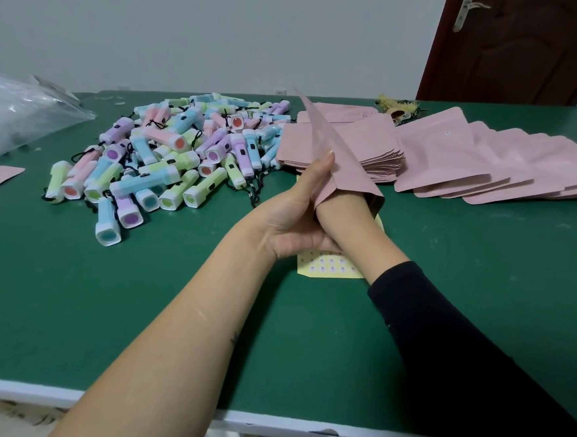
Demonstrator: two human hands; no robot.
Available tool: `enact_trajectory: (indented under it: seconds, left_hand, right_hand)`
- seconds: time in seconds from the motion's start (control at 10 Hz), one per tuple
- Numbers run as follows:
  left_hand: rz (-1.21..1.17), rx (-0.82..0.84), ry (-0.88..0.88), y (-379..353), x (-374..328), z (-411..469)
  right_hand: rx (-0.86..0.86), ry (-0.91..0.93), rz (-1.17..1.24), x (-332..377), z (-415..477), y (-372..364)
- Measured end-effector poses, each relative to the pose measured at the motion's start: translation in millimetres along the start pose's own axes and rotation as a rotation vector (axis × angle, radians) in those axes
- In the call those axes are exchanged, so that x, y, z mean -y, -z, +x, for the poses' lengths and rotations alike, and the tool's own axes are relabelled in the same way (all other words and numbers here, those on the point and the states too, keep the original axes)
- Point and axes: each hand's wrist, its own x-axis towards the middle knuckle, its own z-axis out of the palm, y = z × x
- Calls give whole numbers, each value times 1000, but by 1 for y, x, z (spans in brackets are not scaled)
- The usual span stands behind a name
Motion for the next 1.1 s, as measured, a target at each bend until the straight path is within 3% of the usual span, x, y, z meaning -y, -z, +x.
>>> enact_trajectory:
  seconds: [0.1,0.2,0.3,0.4,0.5,0.6,0.7,0.8,0.9,1.0,1.1]
  left_hand:
    - [11,-7,-1,-2,0,0]
    - [7,-9,1,-2,0,0]
    - [12,11,11,-4,1,1]
    - [-8,17,31,-3,0,1]
    - [19,21,36,-1,0,0]
    - [-3,-13,34,-4,-1,-2]
    - [-67,-90,0,-7,-2,-3]
    - [-154,-135,-56,-9,-5,-4]
    - [-242,-177,-128,-9,-10,-6]
    - [-331,-181,-221,-5,-14,-6]
    - [-420,-145,-265,-3,-14,-5]
  right_hand:
    - [22,37,218,-3,-4,-8]
    - [-125,29,141,-3,3,-7]
    - [-805,333,655,36,40,-11]
    - [-1135,486,2127,40,46,-20]
    - [-715,57,738,3,24,-32]
    - [-197,57,125,-21,-3,-14]
    - [-81,53,-107,-14,-2,-9]
    - [187,-232,-1087,1,21,-23]
    - [978,-597,-2244,20,51,-19]
    - [1208,-433,-2322,22,44,-17]
    - [1316,-386,-2320,21,46,-14]
